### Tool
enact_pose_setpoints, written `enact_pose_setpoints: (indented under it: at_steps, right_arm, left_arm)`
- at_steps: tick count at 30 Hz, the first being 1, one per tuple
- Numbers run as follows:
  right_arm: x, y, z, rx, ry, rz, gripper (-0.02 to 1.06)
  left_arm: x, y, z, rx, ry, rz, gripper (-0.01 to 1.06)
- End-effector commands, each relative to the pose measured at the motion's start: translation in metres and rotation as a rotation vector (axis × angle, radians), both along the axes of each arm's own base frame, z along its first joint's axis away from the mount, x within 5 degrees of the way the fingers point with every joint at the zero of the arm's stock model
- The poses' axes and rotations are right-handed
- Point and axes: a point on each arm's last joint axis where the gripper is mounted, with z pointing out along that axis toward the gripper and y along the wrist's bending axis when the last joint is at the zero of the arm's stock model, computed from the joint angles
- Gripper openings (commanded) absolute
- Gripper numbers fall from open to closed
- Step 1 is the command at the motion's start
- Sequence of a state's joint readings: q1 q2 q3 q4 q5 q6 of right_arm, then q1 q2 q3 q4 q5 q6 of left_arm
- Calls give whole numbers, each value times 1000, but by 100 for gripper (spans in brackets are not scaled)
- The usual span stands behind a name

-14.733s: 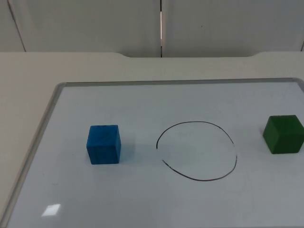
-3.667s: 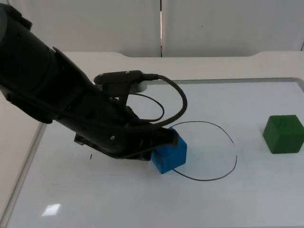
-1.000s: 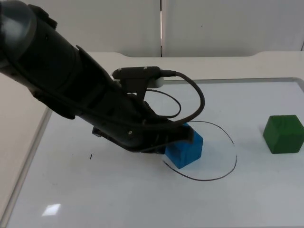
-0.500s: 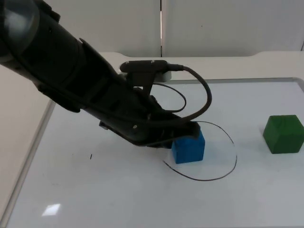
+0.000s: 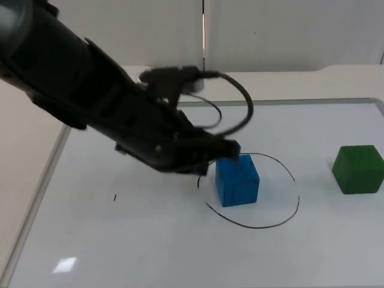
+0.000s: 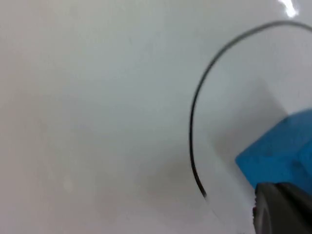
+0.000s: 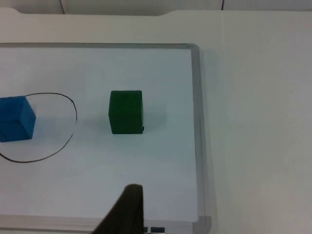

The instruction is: Push the two cubes into the marked area.

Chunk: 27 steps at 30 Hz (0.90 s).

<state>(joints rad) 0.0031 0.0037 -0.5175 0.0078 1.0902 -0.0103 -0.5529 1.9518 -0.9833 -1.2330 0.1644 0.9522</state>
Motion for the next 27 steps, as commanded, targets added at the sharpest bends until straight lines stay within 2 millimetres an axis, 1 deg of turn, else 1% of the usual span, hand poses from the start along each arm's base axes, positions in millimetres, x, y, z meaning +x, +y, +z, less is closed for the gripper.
enact_pose_setpoints:
  at_steps: [1, 2, 6, 7, 8, 9, 10, 12, 13, 14, 17, 18, 22, 23, 24, 27]
  right_arm:
    - [0, 0, 0, -4, -13, -2, 105]
    - [0, 0, 0, -4, -13, -2, 105]
    - [0, 0, 0, -4, -13, -2, 105]
    - [0, 0, 0, -4, -13, -2, 105]
    - [0, 0, 0, -4, -13, -2, 105]
    - [0, 0, 0, -4, -13, -2, 105]
    - [0, 0, 0, -4, -13, -2, 105]
    - [0, 0, 0, -4, -13, -2, 105]
    - [0, 0, 0, -4, -13, -2, 105]
    - [0, 0, 0, -4, -13, -2, 105]
    - [0, 0, 0, -4, -13, -2, 105]
    - [0, 0, 0, -4, -13, -2, 105]
    - [0, 0, 0, -4, -13, -2, 105]
    - [0, 0, 0, -4, -13, -2, 105]
    - [0, 0, 0, -4, -13, -2, 105]
    - [0, 0, 0, -4, -13, -2, 105]
  left_arm:
    - [4, 10, 29, -18, -74, -19, 0]
    - [4, 10, 29, -18, -74, -19, 0]
    - [2, 19, 71, -54, -179, -38, 0]
    - [2, 19, 71, -54, -179, -38, 0]
    - [0, 20, 81, -57, -207, -46, 0]
    - [-3, 22, 92, -62, -239, -56, 0]
    - [-7, 24, 109, -75, -281, -61, 0]
    - [-12, 26, 123, -91, -311, -65, 0]
    - [-12, 26, 123, -91, -311, -65, 0]
    - [-18, 28, 137, -101, -346, -87, 0]
    - [-30, 34, 161, -111, -400, -121, 0]
    - [-30, 34, 161, -111, -400, -121, 0]
    - [-49, 44, 181, -121, -442, -132, 0]
    - [-55, 47, 184, -117, -454, -136, 0]
    - [-55, 47, 184, -117, -454, -136, 0]
    - [-75, 59, 187, -112, -480, -138, 0]
